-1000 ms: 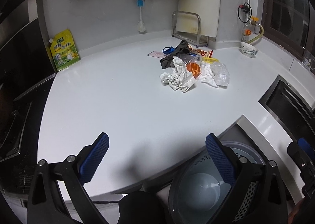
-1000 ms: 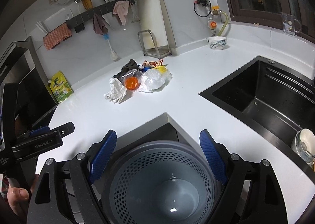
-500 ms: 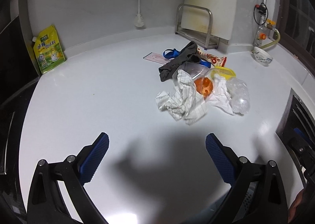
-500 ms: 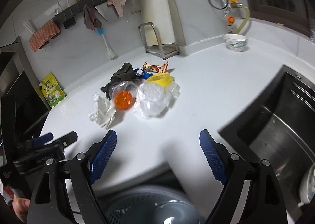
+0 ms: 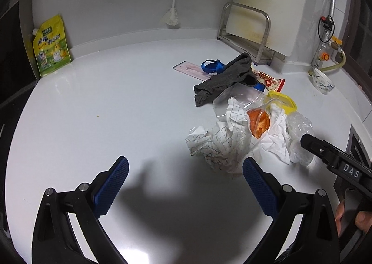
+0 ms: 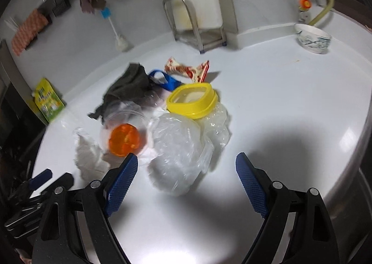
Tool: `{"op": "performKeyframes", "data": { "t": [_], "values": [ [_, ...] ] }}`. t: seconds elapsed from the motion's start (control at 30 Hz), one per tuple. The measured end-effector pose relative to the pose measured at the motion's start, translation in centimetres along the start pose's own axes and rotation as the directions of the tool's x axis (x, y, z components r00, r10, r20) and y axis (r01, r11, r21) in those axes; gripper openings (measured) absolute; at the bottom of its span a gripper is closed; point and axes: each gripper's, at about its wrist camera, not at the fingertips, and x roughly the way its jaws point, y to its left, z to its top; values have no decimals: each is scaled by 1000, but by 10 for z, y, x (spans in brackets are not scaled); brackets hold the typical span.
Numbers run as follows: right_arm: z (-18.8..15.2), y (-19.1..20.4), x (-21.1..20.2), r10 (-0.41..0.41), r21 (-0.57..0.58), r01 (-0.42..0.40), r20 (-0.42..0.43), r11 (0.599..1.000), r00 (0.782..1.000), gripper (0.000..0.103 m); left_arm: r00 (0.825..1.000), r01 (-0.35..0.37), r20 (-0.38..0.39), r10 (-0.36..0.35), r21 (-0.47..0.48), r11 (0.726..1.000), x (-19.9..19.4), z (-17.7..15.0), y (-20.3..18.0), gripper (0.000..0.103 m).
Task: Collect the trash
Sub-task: 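Grasp the crumpled white paper with the left tool while the right tool grasps the clear plastic bag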
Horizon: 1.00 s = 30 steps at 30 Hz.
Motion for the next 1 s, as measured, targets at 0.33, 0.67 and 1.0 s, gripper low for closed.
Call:
{"op": "performKeyframes", "data": {
  "t": [0.33, 0.67, 1.0],
  "values": [
    [3, -6, 17, 46, -21, -46, -27, 999, 999, 65, 999, -51, -12, 51, -16, 999, 11, -4, -7, 97],
    [-1, -29, 3, 143, 43, -143, -6, 989, 990, 43, 997, -82, -4, 82, 30, 996, 17, -5, -30, 97],
    [1, -70, -9, 265, 200, -272, 58, 941, 962, 43, 990, -137, -23, 138, 43, 990, 34, 5, -41, 97]
  ]
}}
